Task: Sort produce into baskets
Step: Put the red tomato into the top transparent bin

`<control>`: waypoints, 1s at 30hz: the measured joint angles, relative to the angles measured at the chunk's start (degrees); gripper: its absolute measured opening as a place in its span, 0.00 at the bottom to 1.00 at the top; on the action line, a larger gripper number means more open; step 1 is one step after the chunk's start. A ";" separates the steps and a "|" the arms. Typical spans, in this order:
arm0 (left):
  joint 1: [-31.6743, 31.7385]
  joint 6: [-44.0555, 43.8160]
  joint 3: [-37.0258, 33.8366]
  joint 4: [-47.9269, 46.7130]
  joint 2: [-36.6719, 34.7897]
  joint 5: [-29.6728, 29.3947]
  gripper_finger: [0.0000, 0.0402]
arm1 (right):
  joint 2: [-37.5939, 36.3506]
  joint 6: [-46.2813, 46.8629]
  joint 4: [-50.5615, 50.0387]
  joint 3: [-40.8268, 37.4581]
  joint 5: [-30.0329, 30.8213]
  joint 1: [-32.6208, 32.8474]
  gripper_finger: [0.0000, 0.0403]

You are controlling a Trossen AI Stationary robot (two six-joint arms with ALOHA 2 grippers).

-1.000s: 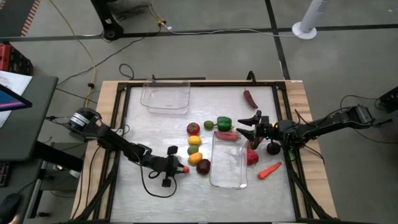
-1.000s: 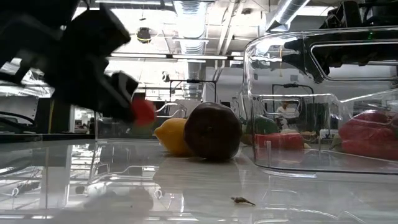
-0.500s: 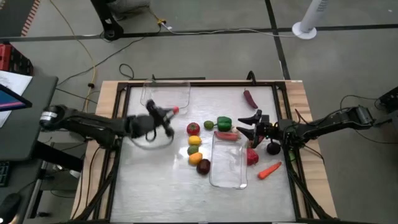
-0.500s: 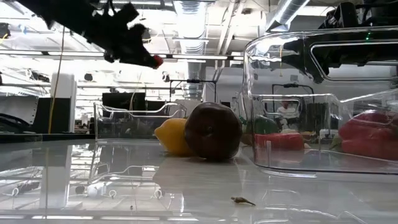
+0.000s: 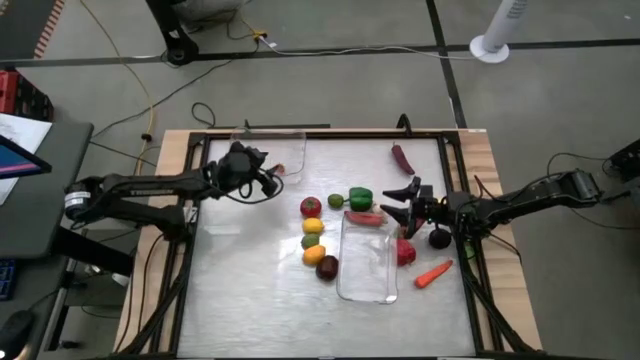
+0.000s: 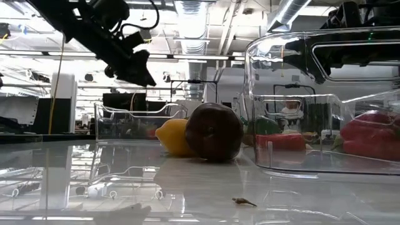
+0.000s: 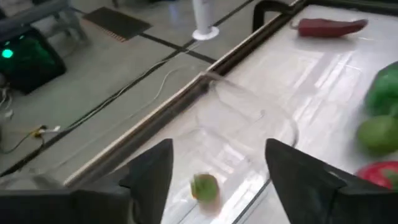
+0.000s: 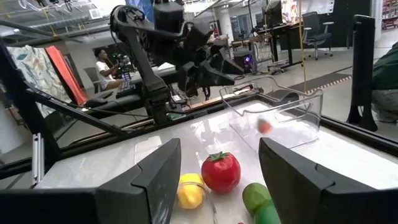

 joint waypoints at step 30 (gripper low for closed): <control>-18.27 1.40 18.38 4.09 35.19 -1.21 0.87 | -0.02 1.47 -1.53 0.00 0.24 3.55 0.61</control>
